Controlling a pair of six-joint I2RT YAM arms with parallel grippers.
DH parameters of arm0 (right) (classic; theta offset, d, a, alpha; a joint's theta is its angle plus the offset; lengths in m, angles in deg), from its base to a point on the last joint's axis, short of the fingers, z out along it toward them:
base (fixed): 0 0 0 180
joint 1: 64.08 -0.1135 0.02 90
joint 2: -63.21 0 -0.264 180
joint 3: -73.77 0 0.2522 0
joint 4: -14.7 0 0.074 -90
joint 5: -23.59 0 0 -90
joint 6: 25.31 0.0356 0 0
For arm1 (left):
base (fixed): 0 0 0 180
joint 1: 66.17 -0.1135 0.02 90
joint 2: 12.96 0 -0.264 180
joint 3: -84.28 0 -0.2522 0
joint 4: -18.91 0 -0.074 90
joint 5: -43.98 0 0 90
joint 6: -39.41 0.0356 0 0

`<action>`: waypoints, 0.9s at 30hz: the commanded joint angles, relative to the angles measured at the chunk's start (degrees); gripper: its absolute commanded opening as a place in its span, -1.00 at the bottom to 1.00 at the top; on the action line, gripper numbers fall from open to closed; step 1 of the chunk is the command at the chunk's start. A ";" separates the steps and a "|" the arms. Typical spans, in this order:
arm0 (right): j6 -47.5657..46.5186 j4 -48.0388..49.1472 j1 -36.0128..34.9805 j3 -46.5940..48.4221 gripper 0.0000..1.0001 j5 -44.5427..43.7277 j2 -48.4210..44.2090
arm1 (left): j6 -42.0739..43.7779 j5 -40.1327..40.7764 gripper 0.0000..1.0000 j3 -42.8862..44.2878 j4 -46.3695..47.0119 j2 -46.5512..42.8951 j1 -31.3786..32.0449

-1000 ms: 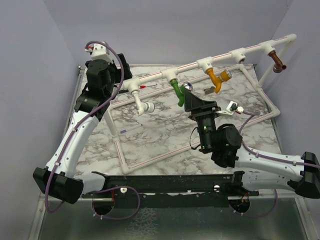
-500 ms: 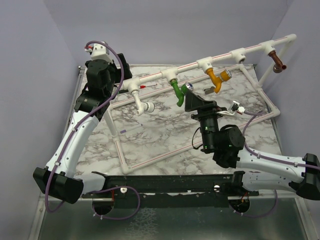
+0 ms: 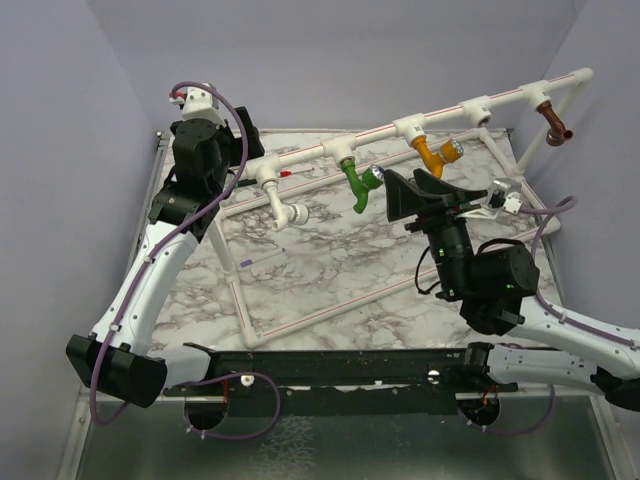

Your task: Install the water faucets

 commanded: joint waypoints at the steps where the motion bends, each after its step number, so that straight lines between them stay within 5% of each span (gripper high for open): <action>1: -7.94 -9.91 0.19 3.99 0.51 2.74 0.21 | 0.71 -3.93 0.98 -3.37 -11.04 2.54 0.83; 20: 6.81 -21.62 0.67 9.14 0.55 -4.28 10.33 | 0.54 -4.45 0.98 -3.37 -11.04 2.72 0.83; 27: 14.05 -24.01 4.88 9.02 0.41 -1.88 11.92 | 0.36 -4.84 0.98 -3.37 -10.95 3.01 0.83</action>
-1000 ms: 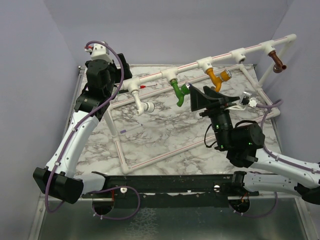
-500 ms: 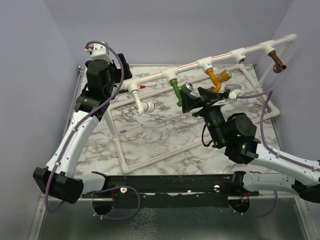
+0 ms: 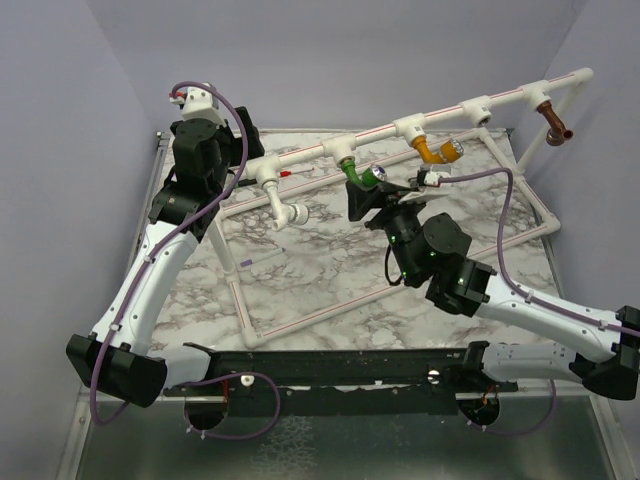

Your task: Install the water faucets

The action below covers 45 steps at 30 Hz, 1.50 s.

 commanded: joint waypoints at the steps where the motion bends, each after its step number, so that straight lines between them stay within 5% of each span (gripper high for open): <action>1: 6.45 -2.72 2.48 1.22 0.38 0.33 0.66 | 0.36 -4.79 0.98 -3.37 -11.03 2.99 0.83; 10: 14.21 -3.18 4.50 0.29 -0.04 4.86 0.94 | 0.45 -4.54 0.98 -3.37 -11.02 3.06 0.83; 21: 29.37 -0.59 5.78 -3.93 -0.98 7.20 -0.04 | 0.45 -4.51 0.98 -3.40 -11.02 2.93 0.83; 41: 74.15 7.52 6.42 -15.85 -0.99 9.62 -1.49 | 0.45 -4.58 0.98 -3.46 -11.02 3.08 0.83; 45: 75.83 5.80 6.42 -14.68 -0.96 11.34 -0.80 | 0.49 -4.48 0.98 -3.46 -11.02 3.01 0.83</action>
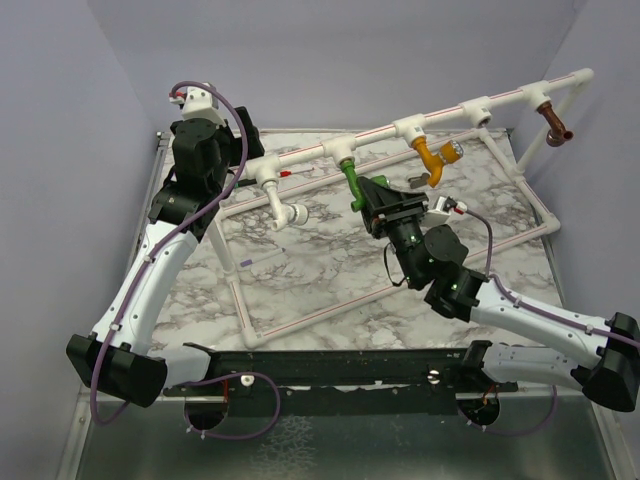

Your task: Install the water faucets

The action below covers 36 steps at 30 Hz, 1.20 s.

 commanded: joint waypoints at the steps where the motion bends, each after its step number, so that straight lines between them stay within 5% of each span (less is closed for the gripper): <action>1: 7.12 -6.46 -0.48 -0.16 -0.88 3.93 1.32 | 0.60 -4.00 0.98 -3.53 -10.97 2.89 1.05; 7: 4.66 -11.18 -0.49 0.95 -0.14 3.52 0.08 | 0.60 -3.96 0.98 -3.51 -10.97 2.82 1.05; 15: -0.79 -12.97 -0.49 0.43 0.43 4.61 -3.22 | 0.69 -3.71 0.98 -3.51 -11.00 2.73 1.05; 29: -19.47 -11.47 -0.49 -0.92 0.49 13.62 -10.36 | 0.69 -3.78 0.98 -3.51 -10.97 2.82 1.07; 36: -37.27 -13.88 -0.49 0.82 0.49 17.21 -15.40 | 0.69 -3.78 0.98 -3.51 -10.98 2.84 1.05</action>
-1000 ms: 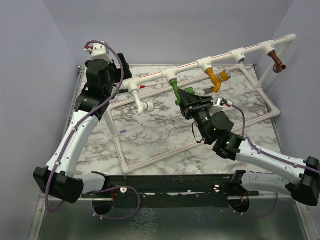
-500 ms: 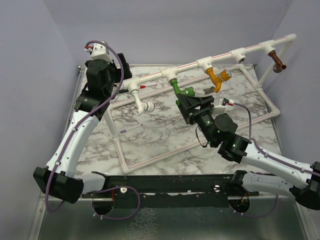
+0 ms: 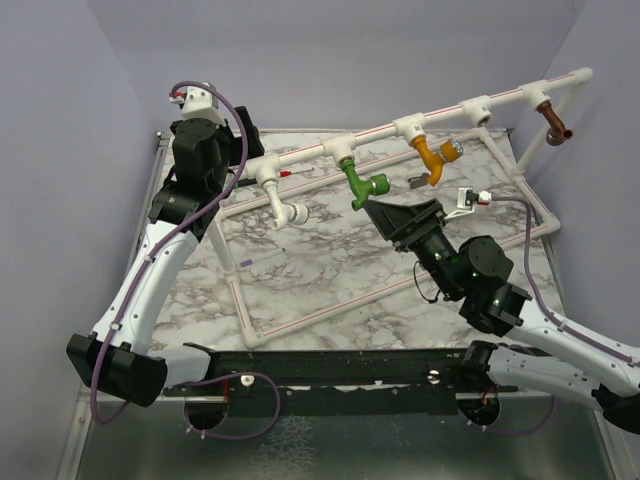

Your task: Install the water faucets

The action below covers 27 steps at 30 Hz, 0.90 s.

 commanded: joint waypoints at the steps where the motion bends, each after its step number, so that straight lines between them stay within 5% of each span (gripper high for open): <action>1: -16.72 -4.28 -0.42 2.12 0.49 3.92 -3.35 | 0.67 -3.84 0.98 -3.51 -11.23 2.87 1.05; 27: -98.32 -26.29 -0.42 17.19 0.51 21.09 -6.32 | 0.66 -3.76 0.98 -3.51 -11.23 2.91 1.05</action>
